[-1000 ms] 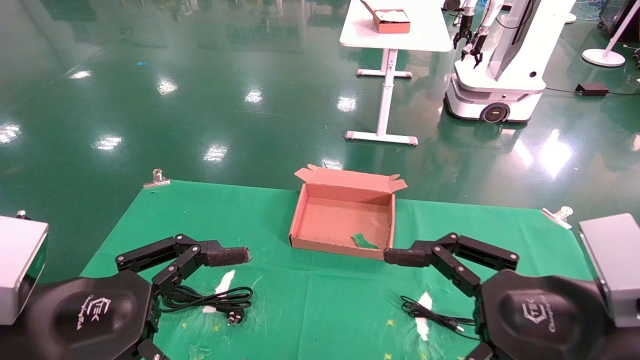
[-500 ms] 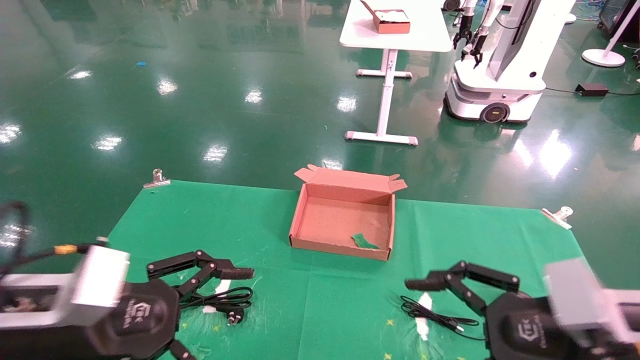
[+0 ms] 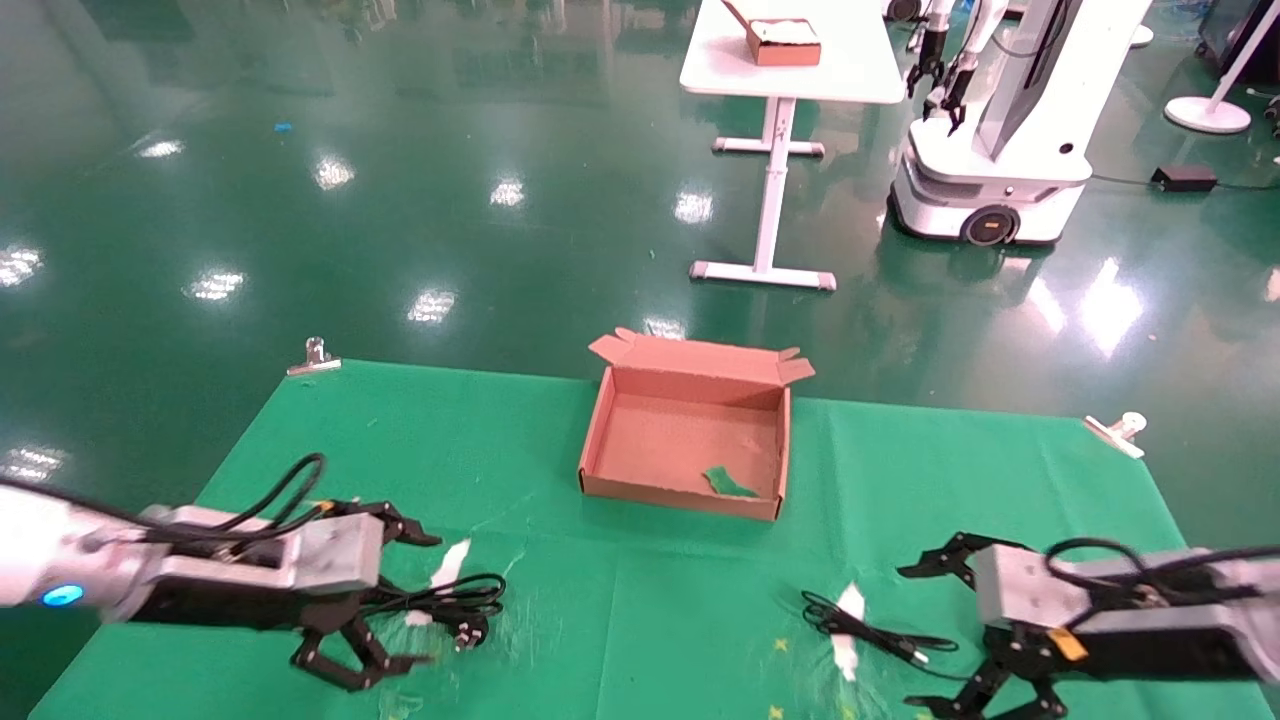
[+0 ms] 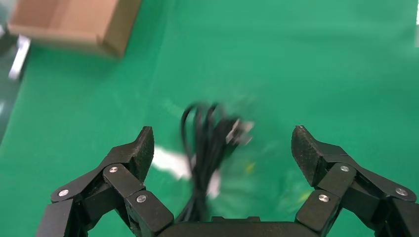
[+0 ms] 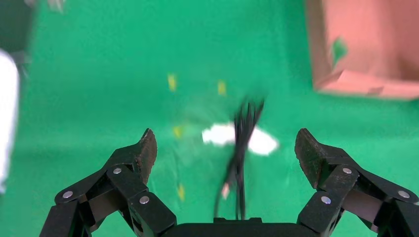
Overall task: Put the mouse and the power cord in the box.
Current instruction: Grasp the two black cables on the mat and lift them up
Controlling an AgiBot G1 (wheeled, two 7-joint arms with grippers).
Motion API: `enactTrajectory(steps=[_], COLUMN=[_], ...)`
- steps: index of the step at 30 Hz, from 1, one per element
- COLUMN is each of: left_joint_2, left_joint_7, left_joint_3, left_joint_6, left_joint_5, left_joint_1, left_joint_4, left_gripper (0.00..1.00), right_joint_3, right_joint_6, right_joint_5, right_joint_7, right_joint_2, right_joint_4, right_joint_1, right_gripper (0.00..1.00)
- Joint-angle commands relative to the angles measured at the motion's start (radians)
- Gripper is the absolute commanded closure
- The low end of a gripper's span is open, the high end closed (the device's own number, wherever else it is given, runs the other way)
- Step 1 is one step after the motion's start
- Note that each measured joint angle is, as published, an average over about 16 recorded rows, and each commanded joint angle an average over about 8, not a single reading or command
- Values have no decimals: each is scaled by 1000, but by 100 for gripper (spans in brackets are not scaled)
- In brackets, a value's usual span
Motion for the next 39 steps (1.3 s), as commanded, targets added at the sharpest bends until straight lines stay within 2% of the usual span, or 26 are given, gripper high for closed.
enactTrajectory(steps=[1,8,19,22,26,27,28,31,34,35,36,39], left_joint_2=[37,128,196,203,213,215,216,219,221,221,222,223], left_joint_7=[45,170,293,319,353,360,365,375,379,380,380,382], left_joint_3=[24,71,88,92,102,103,104,103,100,98,98,97], left_joint_6=[-47,-149,-231,-244,-253,-253,-253,-250,-250,-250,-251,-251], left_joint_5=[58,150,182,189,203,206,207,206,201,200,199,199], left_joint_1=[-27,-78,-110,-116,-122,-123,-124,-126,-129,-129,-130,-131], left_joint_4=[77,254,424,449,472,477,482,497,512,516,519,524], left_gripper=[0,0,0,8,32,41,52,78,97,100,100,100], right_joint_3=[-31,-84,-102,-101,-98,-97,-97,-98,-100,-101,-102,-104], right_joint_6=[25,100,206,228,249,252,253,252,248,246,245,244], right_joint_5=[-70,-175,-212,-211,-207,-207,-207,-208,-211,-213,-214,-217], right_joint_7=[-52,-193,-343,-370,-399,-405,-412,-428,-442,-445,-447,-451], right_joint_2=[-33,-127,-226,-244,-261,-264,-266,-269,-270,-269,-269,-269], right_joint_4=[-66,-269,-469,-503,-536,-543,-549,-562,-575,-579,-581,-587], right_joint_1=[35,101,146,149,152,154,155,160,165,166,167,169], right_gripper=[0,0,0,0,0,5,15,52,90,97,100,100])
